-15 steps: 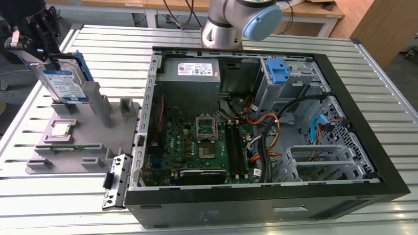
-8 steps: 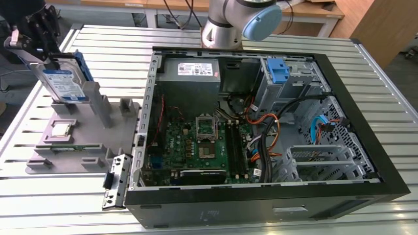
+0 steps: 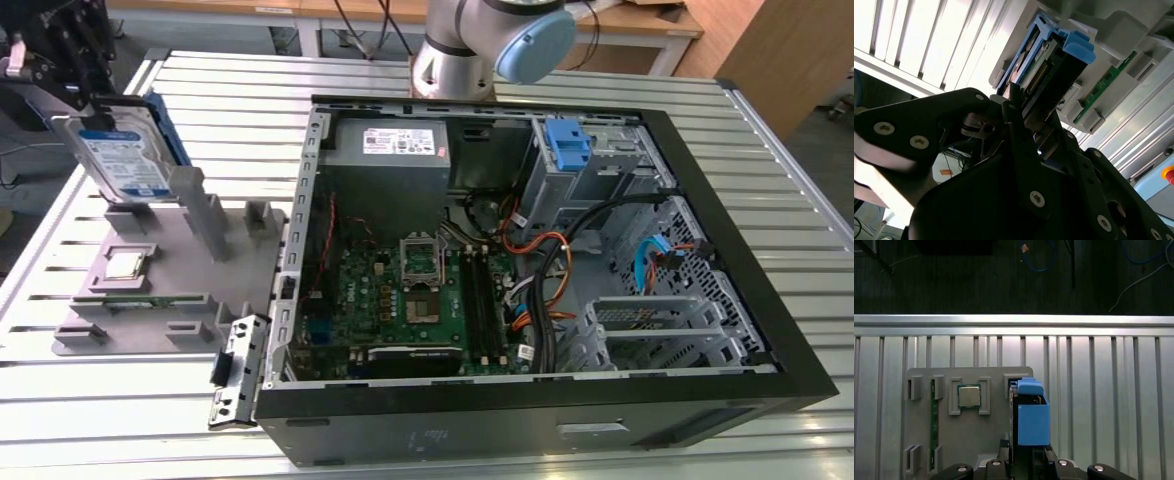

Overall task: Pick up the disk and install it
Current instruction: 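Pick up the disk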

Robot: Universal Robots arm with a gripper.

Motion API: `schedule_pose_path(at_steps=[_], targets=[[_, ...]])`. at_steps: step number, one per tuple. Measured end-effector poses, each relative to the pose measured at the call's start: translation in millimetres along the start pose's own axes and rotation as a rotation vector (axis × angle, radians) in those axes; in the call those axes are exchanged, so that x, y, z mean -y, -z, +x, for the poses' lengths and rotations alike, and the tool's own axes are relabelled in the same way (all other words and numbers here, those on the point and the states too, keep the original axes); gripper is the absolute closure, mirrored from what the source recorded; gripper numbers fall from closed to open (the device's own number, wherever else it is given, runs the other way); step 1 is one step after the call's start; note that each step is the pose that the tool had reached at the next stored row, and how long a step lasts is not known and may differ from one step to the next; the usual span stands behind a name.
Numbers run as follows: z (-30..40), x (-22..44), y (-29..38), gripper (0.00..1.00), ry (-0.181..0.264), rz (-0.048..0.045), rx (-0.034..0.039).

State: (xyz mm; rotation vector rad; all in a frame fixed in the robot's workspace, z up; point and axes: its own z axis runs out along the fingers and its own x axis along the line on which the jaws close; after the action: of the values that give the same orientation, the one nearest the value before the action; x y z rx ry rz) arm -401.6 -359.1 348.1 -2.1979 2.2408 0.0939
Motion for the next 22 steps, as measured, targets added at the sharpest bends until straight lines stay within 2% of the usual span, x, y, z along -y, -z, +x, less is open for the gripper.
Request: schedule_pose_path(at_steps=[5,9,22], targets=[[-0.6,-0.6,14.7,0.65,0.000,-0.0003,0.0001],[-1.3,-1.2,30.1,0.65,0.000,-0.0005,0.0000],[-3.1,-2.9,73.2,0.65,0.000,-0.0008,-0.0001]])
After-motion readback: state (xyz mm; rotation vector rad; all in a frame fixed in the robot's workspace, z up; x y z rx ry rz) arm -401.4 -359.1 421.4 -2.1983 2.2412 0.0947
